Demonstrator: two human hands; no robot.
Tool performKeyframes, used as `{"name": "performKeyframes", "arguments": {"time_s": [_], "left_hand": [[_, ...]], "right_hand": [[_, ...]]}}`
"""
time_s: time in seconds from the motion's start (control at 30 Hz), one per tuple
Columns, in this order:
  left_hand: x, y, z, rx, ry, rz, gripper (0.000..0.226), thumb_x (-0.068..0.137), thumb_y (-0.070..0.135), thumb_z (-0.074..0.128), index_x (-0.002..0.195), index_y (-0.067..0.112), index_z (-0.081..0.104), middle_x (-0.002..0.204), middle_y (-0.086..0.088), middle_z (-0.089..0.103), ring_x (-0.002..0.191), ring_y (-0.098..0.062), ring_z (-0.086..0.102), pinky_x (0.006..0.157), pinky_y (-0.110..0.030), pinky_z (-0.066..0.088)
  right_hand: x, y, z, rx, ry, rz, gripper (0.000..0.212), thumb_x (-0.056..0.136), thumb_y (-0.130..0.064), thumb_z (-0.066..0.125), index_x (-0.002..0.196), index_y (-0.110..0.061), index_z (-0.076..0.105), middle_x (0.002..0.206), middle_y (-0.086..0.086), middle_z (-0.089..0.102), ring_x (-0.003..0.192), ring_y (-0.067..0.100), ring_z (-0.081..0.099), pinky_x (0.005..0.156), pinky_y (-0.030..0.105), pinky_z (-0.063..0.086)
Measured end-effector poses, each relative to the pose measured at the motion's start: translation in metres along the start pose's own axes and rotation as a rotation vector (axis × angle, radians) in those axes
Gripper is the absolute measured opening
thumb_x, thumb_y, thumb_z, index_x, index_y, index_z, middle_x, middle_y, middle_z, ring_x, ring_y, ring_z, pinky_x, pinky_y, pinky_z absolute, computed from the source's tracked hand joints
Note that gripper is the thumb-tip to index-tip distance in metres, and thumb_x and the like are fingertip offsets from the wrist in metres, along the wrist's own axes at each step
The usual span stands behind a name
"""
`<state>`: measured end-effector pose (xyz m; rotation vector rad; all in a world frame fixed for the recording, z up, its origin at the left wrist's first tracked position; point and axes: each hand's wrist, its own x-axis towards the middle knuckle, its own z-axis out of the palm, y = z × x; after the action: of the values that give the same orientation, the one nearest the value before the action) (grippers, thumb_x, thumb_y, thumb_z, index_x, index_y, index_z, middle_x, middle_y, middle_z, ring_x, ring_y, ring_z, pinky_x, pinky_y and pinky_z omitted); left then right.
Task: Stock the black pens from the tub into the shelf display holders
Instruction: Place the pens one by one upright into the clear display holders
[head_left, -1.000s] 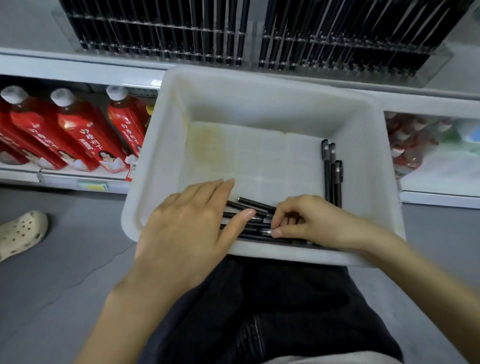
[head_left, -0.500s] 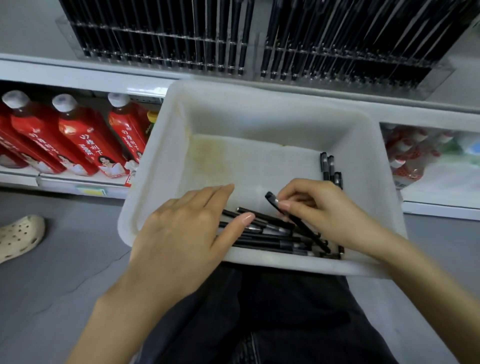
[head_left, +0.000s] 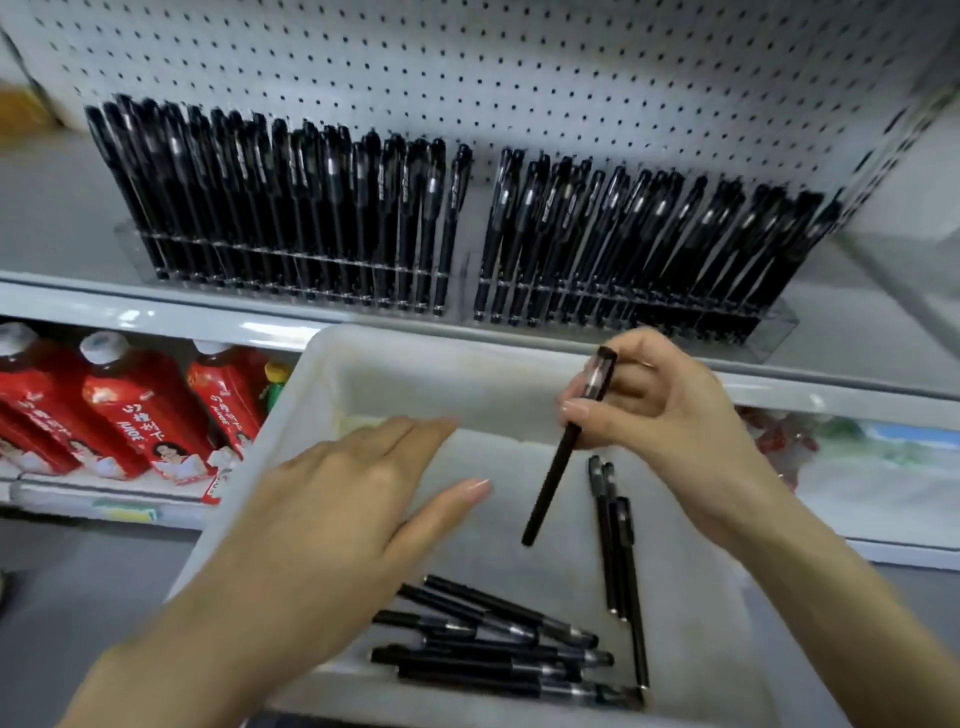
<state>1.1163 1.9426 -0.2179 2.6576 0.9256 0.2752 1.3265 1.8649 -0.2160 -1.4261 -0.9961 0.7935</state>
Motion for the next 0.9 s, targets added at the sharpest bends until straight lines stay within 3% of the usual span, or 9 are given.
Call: {"name": "performKeyframes", "arguments": {"time_s": [0.13, 0.27, 0.37, 0.47, 0.57, 0.63, 0.73, 0.8, 0.9], "left_hand": [[0.034, 0.021, 0.001, -0.285, 0.107, 0.04, 0.069, 0.073, 0.079, 0.026, 0.136, 0.05, 0.032, 0.124, 0.029, 0.05, 0.112, 0.008, 0.048, 0.095, -0.025, 0.044], [0.058, 0.041, 0.014, -0.471, 0.211, 0.043, 0.036, 0.085, 0.042, 0.062, 0.116, 0.049, 0.047, 0.095, 0.022, 0.065, 0.091, 0.002, 0.06, 0.079, -0.031, 0.052], [0.071, 0.043, 0.016, -0.545, 0.284, 0.033, 0.035, 0.087, 0.027, 0.064, 0.11, 0.046, 0.047, 0.091, 0.027, 0.063, 0.08, 0.0, 0.065, 0.073, -0.031, 0.053], [0.08, 0.041, 0.014, -0.574, 0.304, 0.039, 0.033, 0.087, 0.027, 0.063, 0.108, 0.047, 0.047, 0.09, 0.028, 0.063, 0.079, 0.0, 0.065, 0.073, -0.031, 0.053], [0.085, 0.035, 0.012, -0.567, 0.281, 0.06, 0.03, 0.088, 0.03, 0.062, 0.107, 0.048, 0.047, 0.089, 0.028, 0.064, 0.079, 0.003, 0.064, 0.073, -0.028, 0.053], [0.087, 0.027, 0.01, -0.476, 0.319, 0.083, 0.018, 0.091, 0.042, 0.054, 0.109, 0.043, 0.052, 0.092, 0.025, 0.066, 0.081, 0.003, 0.064, 0.073, -0.029, 0.054], [0.097, 0.007, 0.006, 0.001, 0.472, 0.123, 0.036, 0.093, 0.048, 0.039, 0.117, 0.029, 0.06, 0.102, 0.016, 0.067, 0.078, -0.008, 0.067, 0.054, -0.021, 0.048], [0.104, -0.005, 0.007, 0.182, 0.51, 0.117, 0.044, 0.091, 0.044, 0.038, 0.118, 0.019, 0.062, 0.107, 0.009, 0.067, 0.081, -0.011, 0.068, 0.045, -0.021, 0.041], [0.111, -0.018, 0.015, 0.337, 0.506, 0.171, 0.049, 0.091, 0.047, 0.045, 0.121, 0.011, 0.062, 0.112, 0.001, 0.067, 0.095, -0.014, 0.067, 0.061, -0.026, 0.053]], "right_hand": [[0.017, -0.023, 0.001, 0.043, 0.157, -0.166, 0.041, 0.066, -0.011, 0.074, 0.1, -0.012, 0.052, 0.071, 0.001, 0.066, 0.069, 0.018, 0.068, 0.059, 0.025, 0.054], [0.029, -0.036, 0.007, 0.023, 0.276, -0.311, 0.042, 0.069, -0.013, 0.075, 0.103, -0.018, 0.051, 0.072, 0.007, 0.066, 0.069, 0.022, 0.067, 0.058, 0.025, 0.055], [0.034, -0.042, 0.009, 0.005, 0.317, -0.37, 0.039, 0.072, -0.013, 0.074, 0.103, -0.021, 0.052, 0.077, 0.008, 0.066, 0.073, 0.023, 0.068, 0.06, 0.028, 0.057], [0.038, -0.046, 0.005, -0.017, 0.284, -0.406, 0.036, 0.077, -0.007, 0.071, 0.105, -0.022, 0.053, 0.079, 0.003, 0.066, 0.073, 0.016, 0.068, 0.06, 0.024, 0.056], [0.043, -0.048, 0.002, -0.019, 0.245, -0.435, 0.037, 0.077, -0.002, 0.071, 0.103, -0.023, 0.053, 0.084, 0.008, 0.068, 0.074, 0.017, 0.069, 0.062, 0.025, 0.056], [0.048, -0.05, -0.001, -0.043, 0.294, -0.501, 0.038, 0.072, -0.01, 0.074, 0.1, -0.025, 0.053, 0.083, 0.011, 0.068, 0.076, 0.019, 0.069, 0.066, 0.03, 0.057], [0.061, -0.051, -0.015, -0.17, 0.469, -0.643, 0.043, 0.071, -0.017, 0.079, 0.099, -0.032, 0.049, 0.085, 0.003, 0.067, 0.081, 0.017, 0.069, 0.076, 0.035, 0.057], [0.072, -0.047, -0.024, -0.299, 0.552, -0.699, 0.044, 0.074, -0.021, 0.079, 0.099, -0.037, 0.046, 0.086, -0.006, 0.062, 0.08, 0.011, 0.066, 0.077, 0.027, 0.055], [0.089, -0.033, -0.03, -0.42, 0.567, -0.75, 0.045, 0.076, -0.024, 0.078, 0.101, -0.038, 0.043, 0.085, -0.015, 0.056, 0.076, 0.001, 0.061, 0.076, 0.014, 0.05]]}}
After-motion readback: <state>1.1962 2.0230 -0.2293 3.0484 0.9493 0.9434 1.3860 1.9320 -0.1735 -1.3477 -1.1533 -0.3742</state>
